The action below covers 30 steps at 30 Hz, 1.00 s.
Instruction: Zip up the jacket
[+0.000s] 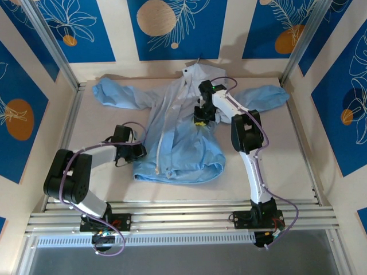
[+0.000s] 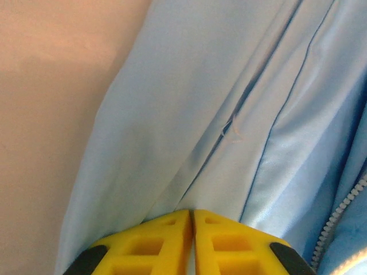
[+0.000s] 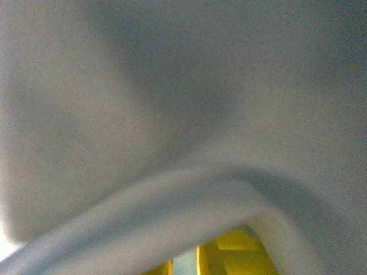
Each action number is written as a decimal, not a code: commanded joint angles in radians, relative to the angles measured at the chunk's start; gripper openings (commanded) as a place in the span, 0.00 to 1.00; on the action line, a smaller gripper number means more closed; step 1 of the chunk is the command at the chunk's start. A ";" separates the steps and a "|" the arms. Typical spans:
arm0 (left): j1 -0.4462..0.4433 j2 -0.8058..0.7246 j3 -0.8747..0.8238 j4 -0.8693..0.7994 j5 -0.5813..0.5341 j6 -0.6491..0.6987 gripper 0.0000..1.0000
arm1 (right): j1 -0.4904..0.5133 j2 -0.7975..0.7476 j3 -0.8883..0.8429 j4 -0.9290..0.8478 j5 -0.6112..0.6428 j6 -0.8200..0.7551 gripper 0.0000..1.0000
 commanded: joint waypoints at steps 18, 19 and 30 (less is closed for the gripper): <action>-0.058 -0.142 0.158 -0.314 -0.030 0.023 0.16 | 0.124 -0.439 -0.342 -0.007 0.055 -0.005 0.45; -0.074 -0.146 0.144 -0.304 -0.026 0.009 0.16 | 0.160 -0.468 -0.395 0.018 0.027 0.026 0.46; -0.190 -0.079 -0.022 -0.076 0.023 -0.169 0.15 | 0.461 -0.479 -0.623 0.250 -0.094 0.307 0.58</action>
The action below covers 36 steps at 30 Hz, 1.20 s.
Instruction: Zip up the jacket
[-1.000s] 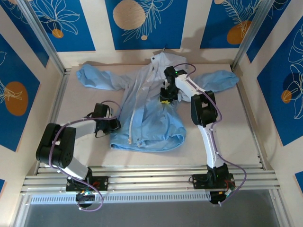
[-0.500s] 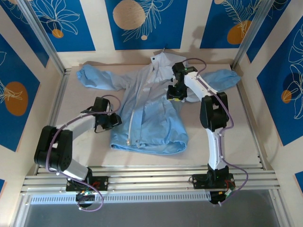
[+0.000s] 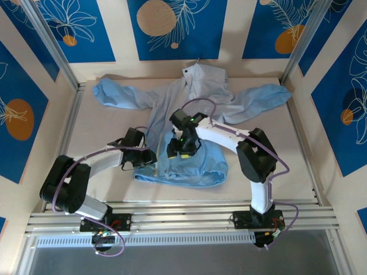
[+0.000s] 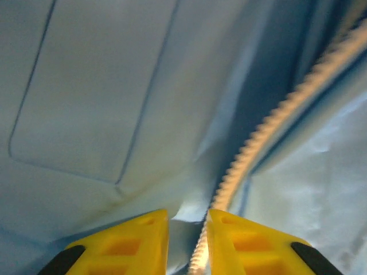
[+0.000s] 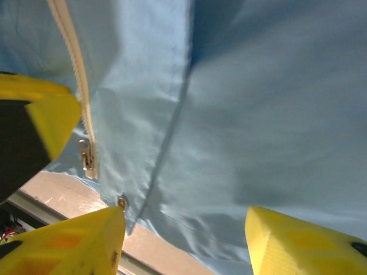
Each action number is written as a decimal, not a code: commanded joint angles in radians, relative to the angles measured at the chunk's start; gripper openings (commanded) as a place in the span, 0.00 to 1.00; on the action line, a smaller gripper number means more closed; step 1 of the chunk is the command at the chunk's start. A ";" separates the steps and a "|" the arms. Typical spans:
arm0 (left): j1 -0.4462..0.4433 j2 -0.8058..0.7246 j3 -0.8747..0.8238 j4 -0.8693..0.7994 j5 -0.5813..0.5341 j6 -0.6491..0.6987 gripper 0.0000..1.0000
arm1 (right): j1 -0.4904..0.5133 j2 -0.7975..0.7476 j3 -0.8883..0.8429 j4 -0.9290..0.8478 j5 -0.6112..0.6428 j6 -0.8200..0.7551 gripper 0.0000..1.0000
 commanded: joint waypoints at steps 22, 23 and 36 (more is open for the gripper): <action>0.041 0.047 -0.061 0.064 -0.023 -0.026 0.18 | -0.123 0.026 -0.109 -0.039 0.118 -0.009 0.26; 0.047 0.046 -0.061 0.060 -0.028 -0.022 0.18 | -0.132 0.011 -0.124 -0.039 0.122 -0.012 0.27; 0.098 -0.015 -0.017 -0.047 -0.066 0.052 0.19 | -0.177 -0.052 -0.213 -0.086 0.214 -0.044 0.27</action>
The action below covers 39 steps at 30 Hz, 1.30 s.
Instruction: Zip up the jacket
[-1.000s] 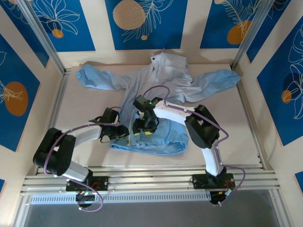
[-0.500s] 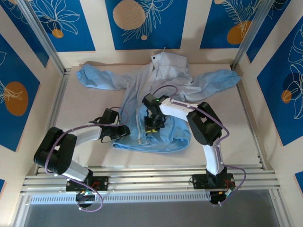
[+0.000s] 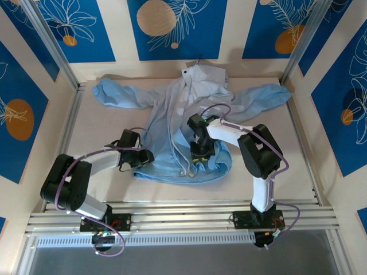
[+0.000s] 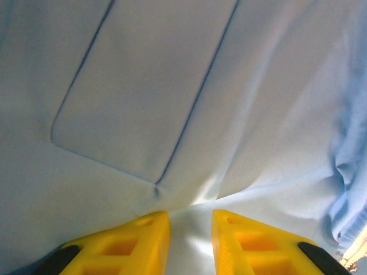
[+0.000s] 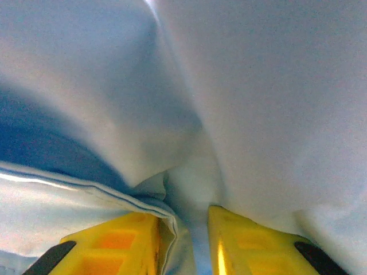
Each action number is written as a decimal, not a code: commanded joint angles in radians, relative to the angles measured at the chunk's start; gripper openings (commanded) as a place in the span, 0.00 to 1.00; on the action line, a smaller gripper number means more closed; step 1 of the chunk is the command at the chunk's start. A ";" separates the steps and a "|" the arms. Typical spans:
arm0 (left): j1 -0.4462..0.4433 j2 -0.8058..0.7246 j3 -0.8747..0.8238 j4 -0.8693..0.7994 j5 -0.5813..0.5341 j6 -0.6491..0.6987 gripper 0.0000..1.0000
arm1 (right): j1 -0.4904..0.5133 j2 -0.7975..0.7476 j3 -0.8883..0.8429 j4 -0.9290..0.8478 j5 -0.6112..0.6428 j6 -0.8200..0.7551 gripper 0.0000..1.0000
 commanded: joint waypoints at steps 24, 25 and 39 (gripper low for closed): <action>-0.114 -0.116 -0.038 -0.019 -0.028 -0.052 0.22 | 0.253 -0.014 0.229 -0.099 0.007 0.087 0.39; -0.114 -0.116 -0.049 -0.015 -0.027 -0.053 0.22 | 0.258 0.009 0.241 -0.104 0.015 0.087 0.39; -0.114 -0.132 -0.111 -0.019 -0.021 -0.038 0.22 | 0.310 0.085 0.239 -0.086 0.024 0.108 0.20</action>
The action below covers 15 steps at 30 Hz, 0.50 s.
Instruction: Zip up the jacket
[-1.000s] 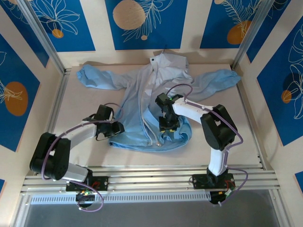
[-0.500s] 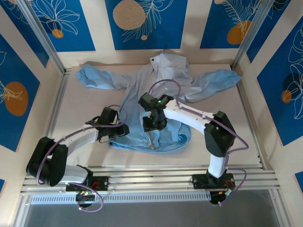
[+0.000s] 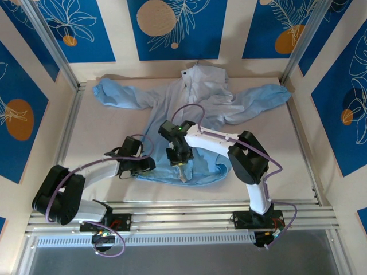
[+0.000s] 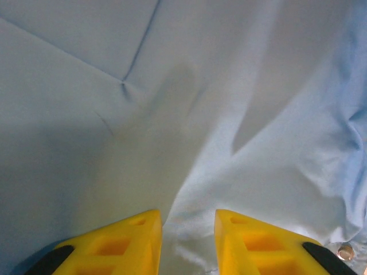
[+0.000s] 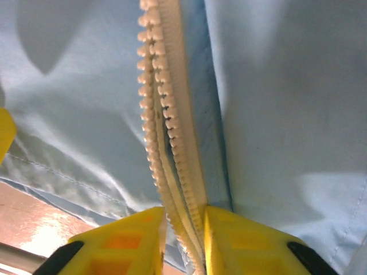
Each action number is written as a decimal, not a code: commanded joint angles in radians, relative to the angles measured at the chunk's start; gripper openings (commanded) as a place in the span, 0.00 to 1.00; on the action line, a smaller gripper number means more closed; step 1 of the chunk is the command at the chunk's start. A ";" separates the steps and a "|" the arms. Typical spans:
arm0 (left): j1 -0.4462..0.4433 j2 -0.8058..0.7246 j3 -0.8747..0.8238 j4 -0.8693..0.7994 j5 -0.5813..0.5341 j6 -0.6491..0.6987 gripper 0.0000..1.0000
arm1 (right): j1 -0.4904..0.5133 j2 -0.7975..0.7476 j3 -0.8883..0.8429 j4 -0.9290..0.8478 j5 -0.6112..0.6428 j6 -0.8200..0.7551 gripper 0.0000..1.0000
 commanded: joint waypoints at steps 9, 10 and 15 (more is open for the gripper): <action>-0.008 -0.027 -0.014 -0.040 0.011 0.012 0.22 | 0.038 0.007 0.045 -0.016 0.015 0.019 0.05; -0.008 -0.032 -0.012 -0.043 0.011 0.013 0.22 | 0.037 0.001 0.046 -0.015 0.019 0.020 0.05; -0.008 -0.051 -0.003 -0.057 0.013 0.014 0.22 | 0.021 -0.002 0.042 0.000 -0.021 0.024 0.10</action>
